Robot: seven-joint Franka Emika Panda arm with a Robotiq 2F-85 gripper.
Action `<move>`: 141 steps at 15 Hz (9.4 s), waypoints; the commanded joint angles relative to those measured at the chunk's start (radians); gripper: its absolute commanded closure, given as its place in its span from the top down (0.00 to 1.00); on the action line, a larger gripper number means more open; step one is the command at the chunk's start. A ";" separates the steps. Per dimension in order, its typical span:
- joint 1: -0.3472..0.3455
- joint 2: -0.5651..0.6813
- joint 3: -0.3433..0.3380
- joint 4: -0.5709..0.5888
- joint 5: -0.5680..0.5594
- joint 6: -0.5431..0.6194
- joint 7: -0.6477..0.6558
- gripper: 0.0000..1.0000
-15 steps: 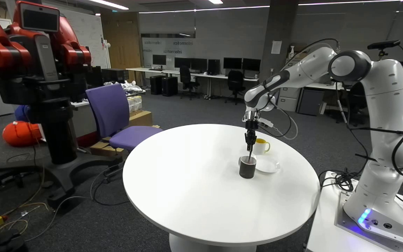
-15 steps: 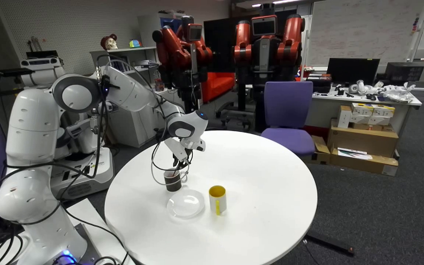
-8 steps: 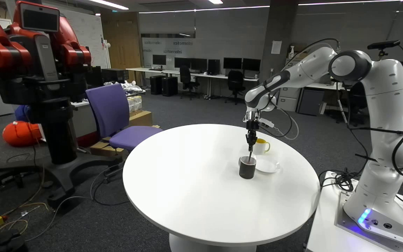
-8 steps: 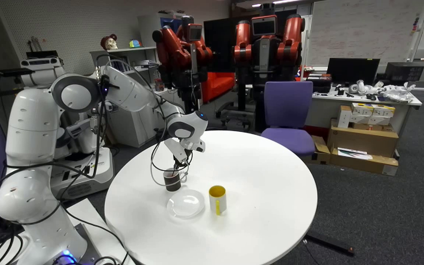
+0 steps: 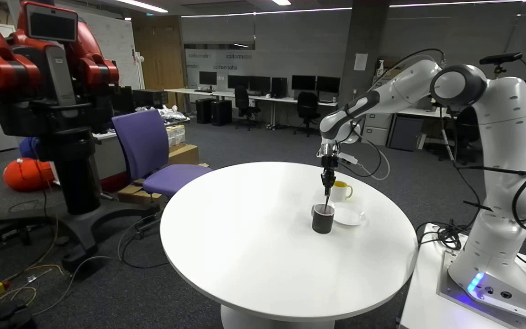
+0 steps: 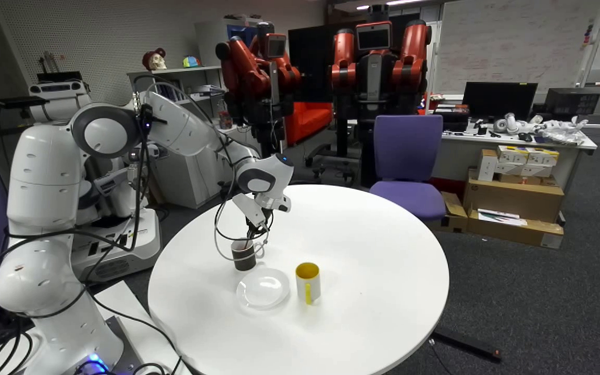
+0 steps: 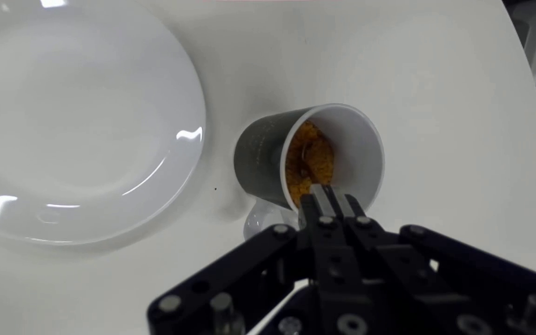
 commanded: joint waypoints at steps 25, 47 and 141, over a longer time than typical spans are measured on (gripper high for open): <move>0.200 -0.059 0.009 0.058 -0.423 -0.043 0.209 0.00; 0.211 -0.065 0.021 0.012 -0.403 0.041 0.237 0.01; 0.240 -0.143 0.049 -0.127 -0.504 0.064 0.178 0.00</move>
